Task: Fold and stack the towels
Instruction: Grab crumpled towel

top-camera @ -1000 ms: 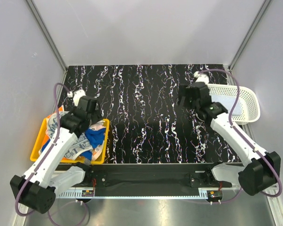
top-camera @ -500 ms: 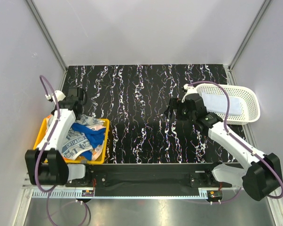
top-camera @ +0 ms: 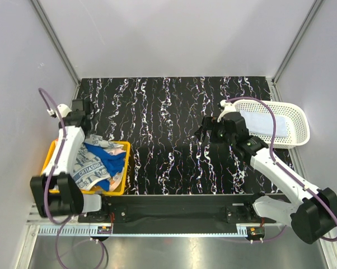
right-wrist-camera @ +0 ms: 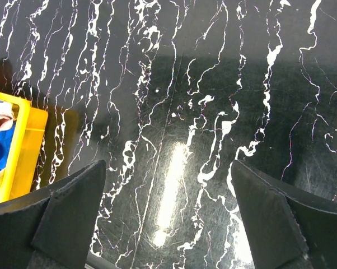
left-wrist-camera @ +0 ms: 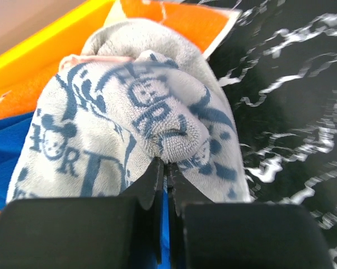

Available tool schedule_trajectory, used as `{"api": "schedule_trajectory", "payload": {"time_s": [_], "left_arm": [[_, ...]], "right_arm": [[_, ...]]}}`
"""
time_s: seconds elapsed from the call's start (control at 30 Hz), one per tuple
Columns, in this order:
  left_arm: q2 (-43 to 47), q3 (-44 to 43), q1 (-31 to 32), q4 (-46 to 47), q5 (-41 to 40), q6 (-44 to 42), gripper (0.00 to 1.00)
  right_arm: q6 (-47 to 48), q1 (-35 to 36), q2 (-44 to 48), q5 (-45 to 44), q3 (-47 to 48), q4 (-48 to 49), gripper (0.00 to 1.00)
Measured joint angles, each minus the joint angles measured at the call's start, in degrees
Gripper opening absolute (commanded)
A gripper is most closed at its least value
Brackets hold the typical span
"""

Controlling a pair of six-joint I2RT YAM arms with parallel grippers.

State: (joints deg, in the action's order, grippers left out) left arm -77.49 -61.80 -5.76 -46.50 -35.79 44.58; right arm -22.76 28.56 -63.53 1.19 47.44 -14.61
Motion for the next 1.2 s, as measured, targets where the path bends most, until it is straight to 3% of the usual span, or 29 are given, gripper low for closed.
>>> {"api": "schedule_trajectory", "payload": {"time_s": [0.23, 0.47, 0.7, 1.0, 1.2], "left_arm": [[15.3, -5.2, 0.7, -3.1, 2.6, -2.1, 0.00], [22.7, -8.3, 2.0, -4.7, 5.1, -2.3, 0.00], [22.9, -14.1, 5.5, -7.5, 9.2, -3.6, 0.00], [20.7, -29.0, 17.0, -7.9, 9.3, -5.6, 0.00], [15.5, -33.2, 28.9, -6.1, 8.7, -6.5, 0.00]], "right_arm": [[0.0, 0.0, 0.0, 0.0, 0.0, 0.1, 1.00], [0.1, 0.0, 0.0, 0.5, 0.0, 0.1, 1.00], [0.7, 0.0, 0.0, 0.4, 0.0, 0.2, 1.00], [0.9, 0.0, 0.3, 0.1, 0.0, 0.5, 1.00], [-0.1, 0.0, 1.6, -2.2, 1.1, -0.1, 1.00]]}}
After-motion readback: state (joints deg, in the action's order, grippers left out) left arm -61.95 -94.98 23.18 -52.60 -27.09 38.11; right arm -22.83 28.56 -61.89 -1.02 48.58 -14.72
